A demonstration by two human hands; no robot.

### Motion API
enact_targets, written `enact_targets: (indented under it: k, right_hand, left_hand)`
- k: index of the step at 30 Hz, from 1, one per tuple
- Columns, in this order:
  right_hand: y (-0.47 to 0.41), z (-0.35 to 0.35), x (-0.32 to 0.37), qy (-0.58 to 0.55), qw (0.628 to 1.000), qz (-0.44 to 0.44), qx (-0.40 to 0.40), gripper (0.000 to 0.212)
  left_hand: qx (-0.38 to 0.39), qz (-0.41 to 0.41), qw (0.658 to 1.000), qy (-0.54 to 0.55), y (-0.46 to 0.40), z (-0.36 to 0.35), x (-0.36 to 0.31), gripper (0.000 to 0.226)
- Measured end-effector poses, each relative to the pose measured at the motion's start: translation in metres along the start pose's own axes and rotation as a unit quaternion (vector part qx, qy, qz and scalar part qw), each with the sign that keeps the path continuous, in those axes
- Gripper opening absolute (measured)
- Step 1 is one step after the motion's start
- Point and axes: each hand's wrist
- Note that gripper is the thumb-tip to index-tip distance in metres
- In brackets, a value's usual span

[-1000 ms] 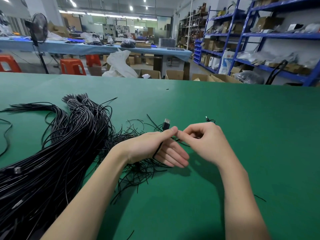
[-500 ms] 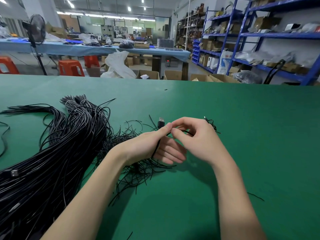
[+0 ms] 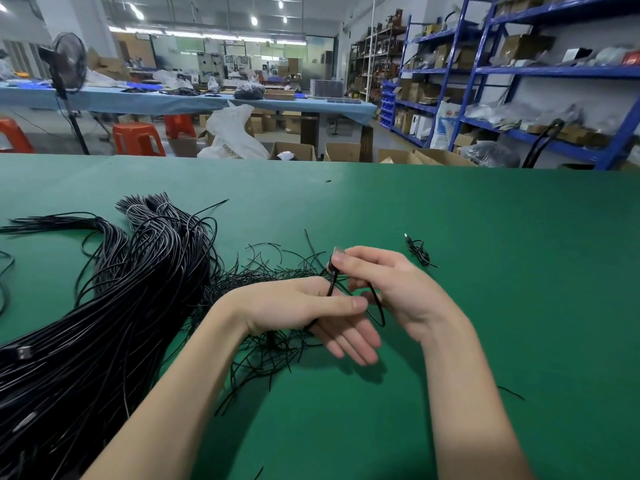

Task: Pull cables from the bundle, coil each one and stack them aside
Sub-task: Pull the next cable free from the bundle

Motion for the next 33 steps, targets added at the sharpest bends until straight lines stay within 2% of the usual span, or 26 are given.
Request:
enact_targets:
  k: [3,6,8,14,18,22,26,30,33]
  right_hand:
    - [-0.002,0.0,0.001,0.026,0.997,0.006,-0.071,0.022]
    - [-0.003,0.001,0.004,0.104,0.989,0.049,-0.097,0.021]
    - [-0.003,0.002,0.006,0.117,0.984,0.075,-0.109,0.018]
    - [-0.004,-0.004,0.01,0.032,0.973,0.155,-0.165,0.017]
    - [-0.006,-0.007,0.015,0.015,0.961,0.192,-0.197,0.015]
    - [-0.008,-0.006,0.01,0.014,0.97,0.169,-0.172,0.02]
    - [-0.012,0.0,-0.005,0.006,0.986,0.089,-0.138,0.038]
    - [-0.003,0.009,-0.023,0.108,0.994,0.026,0.005,0.038]
    - [0.004,0.017,-0.027,0.202,0.977,-0.008,0.073,0.032]
  left_hand:
    - [-0.036,-0.029,0.999,0.001,0.0,0.002,0.001,0.043]
    - [-0.039,-0.031,0.998,0.029,-0.002,0.001,0.003,0.045]
    - [-0.031,-0.033,0.998,0.05,-0.003,-0.001,0.003,0.047]
    - [-0.029,-0.066,0.993,0.09,-0.005,-0.003,0.0,0.051]
    - [-0.018,-0.082,0.99,0.114,-0.006,-0.005,0.001,0.056]
    - [-0.008,-0.097,0.986,0.134,-0.007,-0.004,0.002,0.06]
    - [-0.021,-0.095,0.986,0.139,-0.006,-0.002,0.005,0.061]
    - [-0.041,-0.103,0.982,0.151,-0.004,0.001,0.006,0.062]
    - [-0.054,-0.118,0.978,0.164,-0.002,0.004,0.006,0.063]
Point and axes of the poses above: each hand's wrist, its own y-axis away from the middle knuckle, its own z-axis out of the back of the hand, x = y × z, and after that the axes turned 1 degree about z, right-handed
